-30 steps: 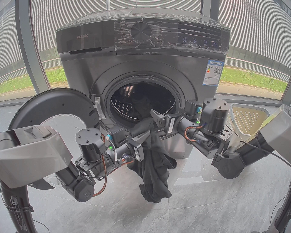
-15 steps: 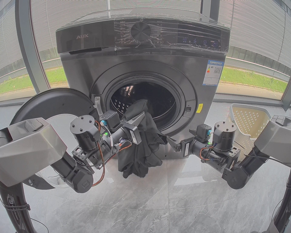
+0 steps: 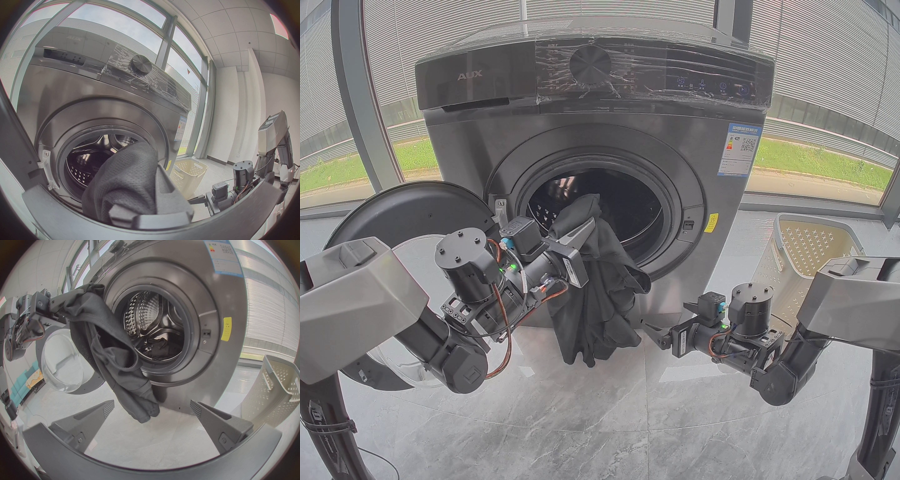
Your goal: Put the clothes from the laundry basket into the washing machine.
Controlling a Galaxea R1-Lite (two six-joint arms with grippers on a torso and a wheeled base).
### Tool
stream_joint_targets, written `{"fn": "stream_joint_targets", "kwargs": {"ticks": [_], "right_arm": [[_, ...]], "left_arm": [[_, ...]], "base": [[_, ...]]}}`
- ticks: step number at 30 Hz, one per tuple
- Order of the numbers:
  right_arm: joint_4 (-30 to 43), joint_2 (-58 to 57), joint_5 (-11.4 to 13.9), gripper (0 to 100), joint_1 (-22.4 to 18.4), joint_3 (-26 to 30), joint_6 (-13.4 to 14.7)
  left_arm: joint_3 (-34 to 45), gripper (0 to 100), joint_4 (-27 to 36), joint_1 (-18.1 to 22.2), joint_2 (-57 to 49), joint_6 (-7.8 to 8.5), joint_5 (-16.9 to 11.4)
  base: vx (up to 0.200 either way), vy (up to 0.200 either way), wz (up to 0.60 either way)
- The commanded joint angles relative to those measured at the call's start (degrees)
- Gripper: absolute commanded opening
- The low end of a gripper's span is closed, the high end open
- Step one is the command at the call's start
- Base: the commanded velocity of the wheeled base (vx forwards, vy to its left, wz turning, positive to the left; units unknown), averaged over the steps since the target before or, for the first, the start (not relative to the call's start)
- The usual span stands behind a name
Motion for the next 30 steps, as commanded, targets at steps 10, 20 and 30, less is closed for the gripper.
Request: {"fn": "stream_joint_targets", "kwargs": {"ticks": [10,20,30], "right_arm": [[0.05,5.84,1.02,100,1.49,-10.82,0.21],[0.32,9.35,0.93,100,2.28,-15.04,0.12],[0.58,10.85,1.46,100,4.74,-18.55,0.12]], "left_arm": [[1.0,0,-0.23,-0.09,-0.32,-0.1,-0.02],[1.35,0,-0.23,-0.18,-0.32,-0.36,-0.1],[2.14,0,-0.32,-0.09,-0.14,-0.45,-0.19]], "base": [[0.0,0.0,0.0],[0.0,0.0,0.0],[0.0,0.0,0.0]]}}
